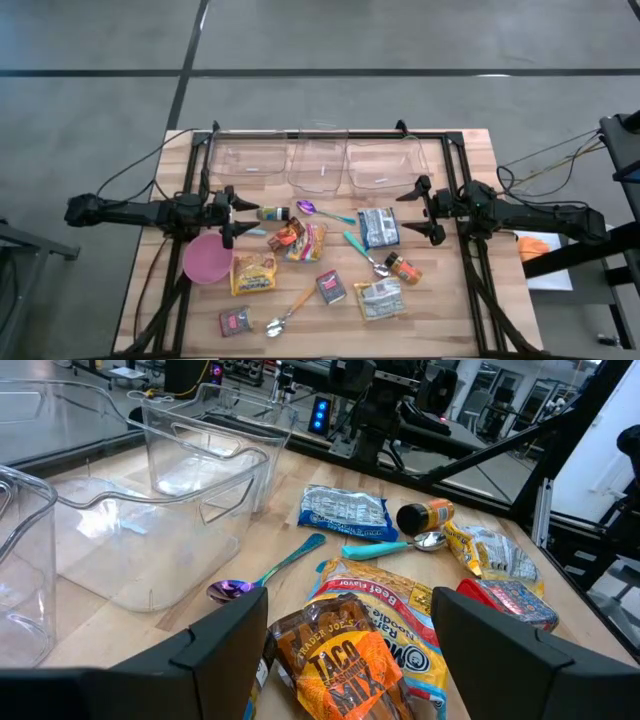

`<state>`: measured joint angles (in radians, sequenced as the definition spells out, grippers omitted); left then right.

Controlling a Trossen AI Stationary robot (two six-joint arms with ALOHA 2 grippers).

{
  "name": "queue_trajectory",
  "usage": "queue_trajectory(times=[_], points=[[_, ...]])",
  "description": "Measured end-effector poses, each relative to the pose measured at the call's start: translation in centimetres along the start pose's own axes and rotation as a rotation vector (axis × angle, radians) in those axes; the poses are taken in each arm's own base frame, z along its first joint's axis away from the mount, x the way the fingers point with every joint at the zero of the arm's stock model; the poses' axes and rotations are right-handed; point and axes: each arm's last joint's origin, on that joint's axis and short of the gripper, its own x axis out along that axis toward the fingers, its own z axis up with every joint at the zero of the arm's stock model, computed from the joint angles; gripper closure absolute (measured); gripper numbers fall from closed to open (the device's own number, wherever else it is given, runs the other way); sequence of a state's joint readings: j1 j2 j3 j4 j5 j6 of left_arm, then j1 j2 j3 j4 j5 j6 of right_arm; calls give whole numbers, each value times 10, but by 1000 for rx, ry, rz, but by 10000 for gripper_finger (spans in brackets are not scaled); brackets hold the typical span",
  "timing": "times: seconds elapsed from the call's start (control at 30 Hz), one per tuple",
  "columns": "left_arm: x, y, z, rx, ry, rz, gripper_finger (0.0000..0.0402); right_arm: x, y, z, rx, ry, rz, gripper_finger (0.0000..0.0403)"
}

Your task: Pick & Place Food Item

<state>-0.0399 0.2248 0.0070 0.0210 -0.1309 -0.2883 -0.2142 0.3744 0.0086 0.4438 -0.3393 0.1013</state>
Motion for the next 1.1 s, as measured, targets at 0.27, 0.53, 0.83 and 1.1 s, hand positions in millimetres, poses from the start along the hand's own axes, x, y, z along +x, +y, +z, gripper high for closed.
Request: queue_trajectory(times=[0.27,0.53,0.83,1.1], points=[[0,0,0,0,0,0,112,0,0,0,0,0,0,51],[0,0,1,-20,-11,-3,112,0,0,0,-2,0,0,51],[-3,-3,23,-322,-255,-9,112,0,0,0,-4,0,0,51],[-10,-11,49,-340,-305,-61,112,0,0,0,-4,0,0,51]])
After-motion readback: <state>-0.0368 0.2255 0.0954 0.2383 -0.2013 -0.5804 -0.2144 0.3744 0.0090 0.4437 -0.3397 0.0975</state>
